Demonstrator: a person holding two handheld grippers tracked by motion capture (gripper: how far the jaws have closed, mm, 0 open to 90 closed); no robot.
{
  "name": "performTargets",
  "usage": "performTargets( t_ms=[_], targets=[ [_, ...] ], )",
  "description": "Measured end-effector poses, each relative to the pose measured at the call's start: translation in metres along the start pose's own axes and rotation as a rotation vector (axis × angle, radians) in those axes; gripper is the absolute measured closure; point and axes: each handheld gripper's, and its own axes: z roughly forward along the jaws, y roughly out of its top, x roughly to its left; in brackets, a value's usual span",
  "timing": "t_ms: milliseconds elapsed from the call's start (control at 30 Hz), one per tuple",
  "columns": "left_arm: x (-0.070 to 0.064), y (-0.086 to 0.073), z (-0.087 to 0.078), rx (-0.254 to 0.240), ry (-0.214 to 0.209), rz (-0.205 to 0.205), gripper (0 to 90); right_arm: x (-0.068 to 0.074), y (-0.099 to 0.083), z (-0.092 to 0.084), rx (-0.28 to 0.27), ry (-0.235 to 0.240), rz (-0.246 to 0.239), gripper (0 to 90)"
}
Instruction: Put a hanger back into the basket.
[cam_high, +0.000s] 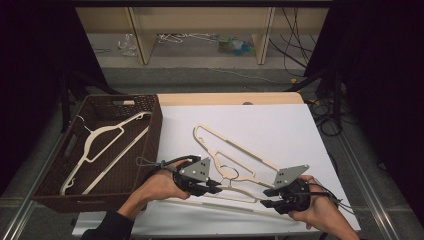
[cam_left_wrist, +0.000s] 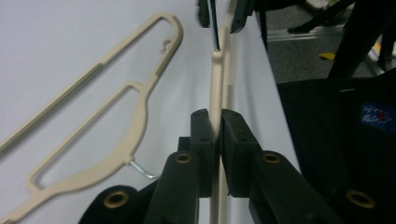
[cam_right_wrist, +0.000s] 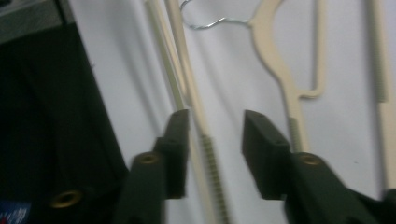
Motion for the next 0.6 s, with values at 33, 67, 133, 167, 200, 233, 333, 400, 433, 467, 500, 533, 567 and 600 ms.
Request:
performTargets(
  t_ms=[33, 67, 133, 167, 200, 233, 333, 400, 433, 467, 500, 533, 567, 600],
  targets=[
    [-0.001, 0.001, 0.0, -0.007, 0.009, -0.013, 86.1, -0.001, 0.0, -0.003, -0.016, -0.018, 0.018, 52.9],
    [-0.001, 0.001, 0.0, -0.014, 0.038, -0.008, 86.0, -0.001, -0.001, -0.005, -0.046, -0.046, 0.029, 47.9],
    [0.0, 0.002, -0.001, -0.017, 0.045, -0.032, 86.1, -0.005, -0.002, -0.012, -0.104, -0.074, 0.049, 44.2],
    [0.001, 0.003, -0.002, -0.023, 0.057, -0.057, 86.1, -0.005, -0.002, -0.017, -0.107, -0.077, 0.07, 42.0],
    [0.0, 0.004, -0.002, -0.016, 0.064, -0.062, 86.1, -0.005, -0.002, -0.021, -0.139, -0.115, 0.083, 40.4],
    [0.0, 0.005, -0.002, -0.013, 0.073, -0.081, 86.1, -0.006, -0.001, -0.027, -0.156, -0.125, 0.087, 40.5],
    [-0.002, 0.009, -0.004, -0.02, 0.105, -0.122, 86.1, -0.006, -0.001, -0.038, -0.213, -0.161, 0.101, 38.7],
    [-0.003, 0.012, -0.006, -0.027, 0.115, -0.143, 86.1, -0.005, -0.002, -0.042, -0.229, -0.174, 0.104, 38.2],
    [-0.004, 0.013, -0.008, -0.032, 0.13, -0.156, 86.1, -0.004, -0.003, -0.043, -0.234, -0.179, 0.112, 36.9],
    [-0.004, 0.014, -0.01, -0.036, 0.147, -0.168, 86.2, -0.003, -0.004, -0.044, -0.241, -0.19, 0.125, 36.4],
    [-0.004, 0.015, -0.012, -0.046, 0.159, -0.177, 86.1, -0.002, -0.005, -0.043, -0.245, -0.185, 0.13, 36.2],
    [-0.004, 0.015, -0.012, -0.046, 0.159, -0.177, 86.1, -0.002, -0.006, -0.043, -0.253, -0.194, 0.132, 36.2],
    [-0.003, 0.016, -0.02, -0.072, 0.183, -0.211, 86.2, -0.001, -0.007, -0.043, -0.265, -0.201, 0.131, 36.3],
    [-0.002, 0.016, -0.024, -0.085, 0.193, -0.228, 86.1, -0.001, -0.007, -0.043, -0.269, -0.197, 0.125, 36.4]
  ],
)
